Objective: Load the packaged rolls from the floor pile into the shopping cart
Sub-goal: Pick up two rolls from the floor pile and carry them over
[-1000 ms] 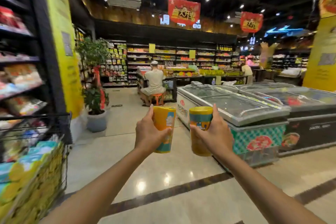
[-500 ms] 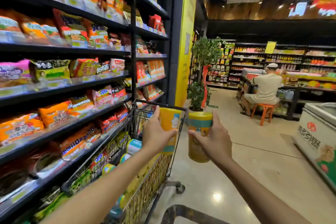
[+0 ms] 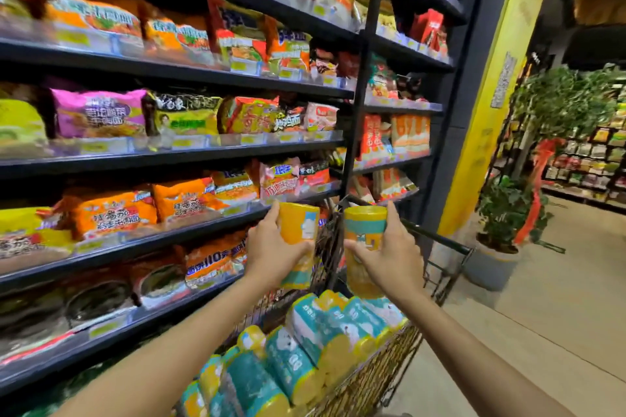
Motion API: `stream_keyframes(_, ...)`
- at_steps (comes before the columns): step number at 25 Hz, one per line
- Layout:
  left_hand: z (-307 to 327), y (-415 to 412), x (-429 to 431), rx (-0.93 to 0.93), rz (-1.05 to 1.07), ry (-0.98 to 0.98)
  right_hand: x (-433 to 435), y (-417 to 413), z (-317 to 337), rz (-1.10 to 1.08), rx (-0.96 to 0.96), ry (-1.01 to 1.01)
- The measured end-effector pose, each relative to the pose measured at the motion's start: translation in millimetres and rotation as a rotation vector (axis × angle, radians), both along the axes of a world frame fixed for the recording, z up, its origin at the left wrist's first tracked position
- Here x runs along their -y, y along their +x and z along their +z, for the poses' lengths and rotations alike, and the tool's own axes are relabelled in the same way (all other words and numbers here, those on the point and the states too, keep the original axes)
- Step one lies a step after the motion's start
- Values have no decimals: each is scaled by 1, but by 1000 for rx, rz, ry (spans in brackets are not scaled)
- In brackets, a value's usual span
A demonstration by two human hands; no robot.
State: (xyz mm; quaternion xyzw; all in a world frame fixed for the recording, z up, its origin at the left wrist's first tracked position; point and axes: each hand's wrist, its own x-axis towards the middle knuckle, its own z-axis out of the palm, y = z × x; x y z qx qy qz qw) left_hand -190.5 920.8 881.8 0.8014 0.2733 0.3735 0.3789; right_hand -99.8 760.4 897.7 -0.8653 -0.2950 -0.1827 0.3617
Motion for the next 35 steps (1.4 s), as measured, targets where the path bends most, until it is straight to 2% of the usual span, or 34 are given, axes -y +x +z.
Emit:
stream_keyframes(3, -2, 37, -17, 0, 132, -39, -24, 64, -6, 132, 7, -39)
stream_keyframes(7, -19, 64, -42, -46, 239, -94, -74, 116, -31, 247, -90, -103)
stream_keyframes(10, -49, 81, -71, -84, 318, -135, -118, 143, -60, 358, -133, -158)
stream_keyframes(16, -126, 117, -126, -275, 444, -300, -196, 176, -133, 484, -260, -332)
stream_keyframes(26, -239, 164, -148, -699, 475, -640, -238, 215, -251, 472, -562, -753)
stream_keyframes(29, -258, 172, -145, -781, 484, -730, -243, 218, -275, 475, -595, -871)
stream_keyframes(35, -286, 177, -129, -886, 488, -682, -242, 216, -298, 439, -663, -938)
